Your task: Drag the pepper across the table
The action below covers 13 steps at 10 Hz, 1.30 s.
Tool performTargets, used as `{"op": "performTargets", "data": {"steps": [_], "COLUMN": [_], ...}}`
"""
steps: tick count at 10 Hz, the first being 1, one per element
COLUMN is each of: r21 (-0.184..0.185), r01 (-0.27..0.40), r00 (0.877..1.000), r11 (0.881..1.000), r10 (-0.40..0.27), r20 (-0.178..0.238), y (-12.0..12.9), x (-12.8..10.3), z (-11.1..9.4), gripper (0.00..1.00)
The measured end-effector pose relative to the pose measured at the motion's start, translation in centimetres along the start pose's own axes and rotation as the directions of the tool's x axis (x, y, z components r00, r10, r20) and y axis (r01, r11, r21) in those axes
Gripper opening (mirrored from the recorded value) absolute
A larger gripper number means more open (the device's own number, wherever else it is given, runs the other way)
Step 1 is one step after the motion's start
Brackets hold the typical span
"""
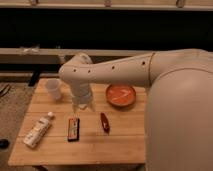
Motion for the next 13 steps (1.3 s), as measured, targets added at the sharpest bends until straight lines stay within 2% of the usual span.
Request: {"op": "performTargets", "data": {"steps": [2,5,7,11,13], "r21": [0.001,0.01,0.002,-0.016,-0.03], "r01": [0.001,0.001,-0.023,-0.088,-0.092], "r00": [1.0,1.0,0.999,0.995,0.993], "r11": [1.0,1.0,1.0,0.996,0.995], "r10": [-0.001,-0.001,0.023,0.087,0.089], "r20": [-0.004,-0.023,-0.042,-0.058,-0.074], "y": [-0.2,-3.2,-5.4,-8.8,-9.2], "x": [0.0,-0.1,0.5,2.1,3.4], "z": [0.3,4.0,6.8,9.6,11.0], "gripper": [0.65,0.65,0.65,0.65,0.65]}}
